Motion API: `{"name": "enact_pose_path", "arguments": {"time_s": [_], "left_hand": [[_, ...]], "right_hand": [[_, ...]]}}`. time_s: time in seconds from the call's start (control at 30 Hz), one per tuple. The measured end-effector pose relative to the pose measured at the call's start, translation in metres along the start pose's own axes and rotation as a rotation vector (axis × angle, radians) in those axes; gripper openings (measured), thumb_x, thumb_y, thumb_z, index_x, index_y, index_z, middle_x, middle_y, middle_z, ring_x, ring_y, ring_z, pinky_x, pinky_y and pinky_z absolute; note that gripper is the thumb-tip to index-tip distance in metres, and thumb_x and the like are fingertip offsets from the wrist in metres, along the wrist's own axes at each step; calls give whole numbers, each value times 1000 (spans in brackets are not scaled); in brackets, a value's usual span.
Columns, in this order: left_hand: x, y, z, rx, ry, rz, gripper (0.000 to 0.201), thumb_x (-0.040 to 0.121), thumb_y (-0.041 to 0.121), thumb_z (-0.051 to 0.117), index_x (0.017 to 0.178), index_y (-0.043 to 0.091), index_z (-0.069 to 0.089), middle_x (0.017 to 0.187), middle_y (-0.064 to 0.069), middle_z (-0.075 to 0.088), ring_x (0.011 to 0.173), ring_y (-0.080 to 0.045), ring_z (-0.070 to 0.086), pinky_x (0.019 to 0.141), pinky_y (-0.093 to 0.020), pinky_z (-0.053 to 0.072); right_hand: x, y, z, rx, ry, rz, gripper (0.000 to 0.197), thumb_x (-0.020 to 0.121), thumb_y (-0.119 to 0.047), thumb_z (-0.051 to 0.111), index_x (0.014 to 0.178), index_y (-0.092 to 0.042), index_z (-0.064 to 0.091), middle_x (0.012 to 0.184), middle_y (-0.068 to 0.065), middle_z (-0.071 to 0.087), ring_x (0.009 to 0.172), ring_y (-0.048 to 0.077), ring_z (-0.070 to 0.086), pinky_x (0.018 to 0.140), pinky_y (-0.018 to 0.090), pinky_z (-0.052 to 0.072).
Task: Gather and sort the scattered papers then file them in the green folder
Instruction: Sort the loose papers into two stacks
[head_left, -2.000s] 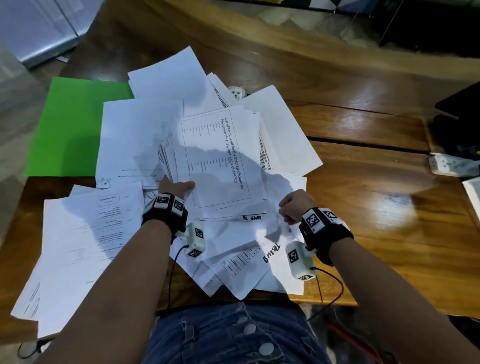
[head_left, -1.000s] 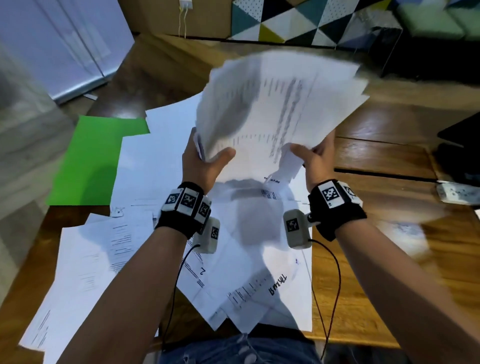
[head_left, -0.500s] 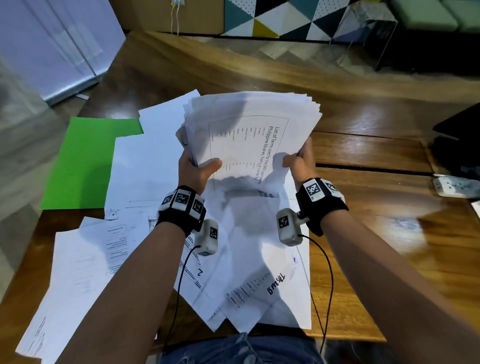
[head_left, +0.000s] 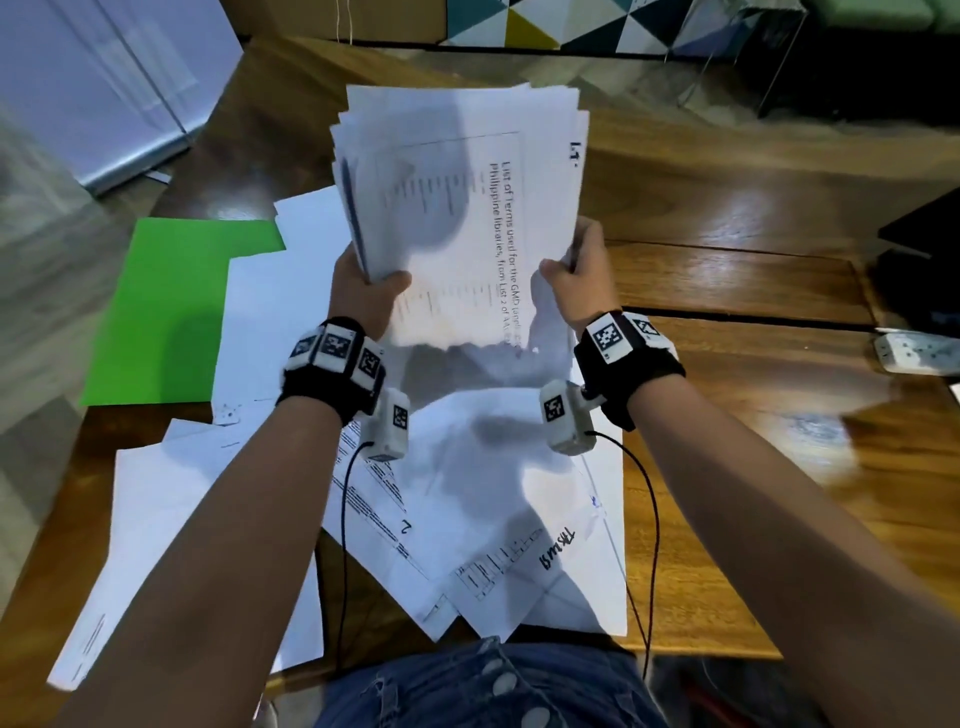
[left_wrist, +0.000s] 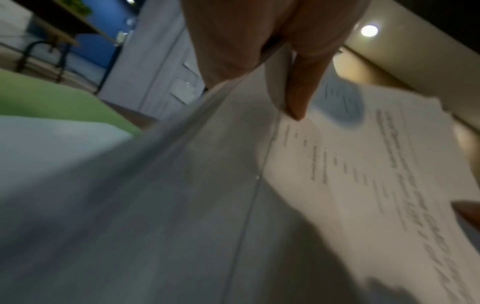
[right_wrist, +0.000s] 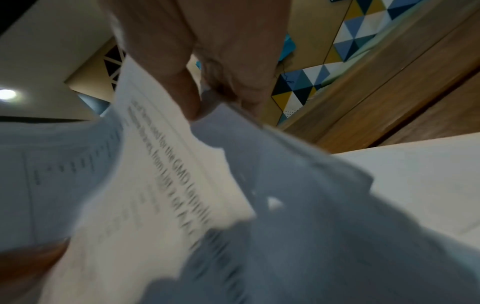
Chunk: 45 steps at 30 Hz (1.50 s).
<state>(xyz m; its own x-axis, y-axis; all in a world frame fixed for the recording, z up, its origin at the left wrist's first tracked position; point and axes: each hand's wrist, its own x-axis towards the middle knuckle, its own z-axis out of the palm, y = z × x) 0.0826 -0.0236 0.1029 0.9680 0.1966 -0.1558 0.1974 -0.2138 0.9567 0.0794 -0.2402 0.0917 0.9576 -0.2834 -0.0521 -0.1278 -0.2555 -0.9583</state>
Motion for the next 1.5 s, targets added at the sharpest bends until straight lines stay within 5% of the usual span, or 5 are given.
{"name": "enact_pose_path", "arguments": {"time_s": [0.2, 0.53, 0.8, 1.03, 1.5], "left_hand": [[-11, -44, -52, 66, 4, -155, 41, 69, -15, 65, 105, 5, 57, 90, -8, 60, 89, -19, 52, 43, -4, 44], [-48, -115, -92, 309, 67, -450, 52, 80, -13, 60, 130, -5, 49, 131, -24, 54, 119, -38, 54, 88, -30, 42], [-57, -137, -84, 244, 63, -494, 49, 81, -14, 59, 128, -7, 49, 131, -26, 54, 115, -38, 56, 86, -28, 38], [-47, -138, -96, 134, 74, -497, 51, 75, -10, 70, 123, -10, 53, 125, -27, 58, 113, -40, 59, 96, -43, 47], [-30, -175, -105, 22, 26, -486, 55, 68, -13, 71, 120, -4, 57, 120, -26, 62, 107, -41, 62, 96, -58, 46]], "right_hand": [[-24, 67, 6, -260, -192, 565, 66, 79, -4, 65, 137, -5, 33, 105, 18, 60, 82, 26, 56, 72, 38, 49], [-100, 107, 17, -574, -284, 710, 93, 75, -24, 79, 143, 1, 21, 136, 18, 49, 123, 33, 51, 99, 37, 45], [-118, 108, 26, -667, -342, 566, 43, 75, -9, 65, 54, -16, 29, 57, 0, 32, 52, 16, 35, 46, 21, 20], [-103, 105, -18, -754, -174, 586, 31, 91, -17, 50, 116, -2, 62, 120, 20, 63, 110, 35, 60, 84, 32, 46], [-96, 124, -86, -677, 230, 717, 31, 94, -10, 45, 119, -1, 63, 120, 27, 60, 113, 39, 57, 86, 38, 48]]}}
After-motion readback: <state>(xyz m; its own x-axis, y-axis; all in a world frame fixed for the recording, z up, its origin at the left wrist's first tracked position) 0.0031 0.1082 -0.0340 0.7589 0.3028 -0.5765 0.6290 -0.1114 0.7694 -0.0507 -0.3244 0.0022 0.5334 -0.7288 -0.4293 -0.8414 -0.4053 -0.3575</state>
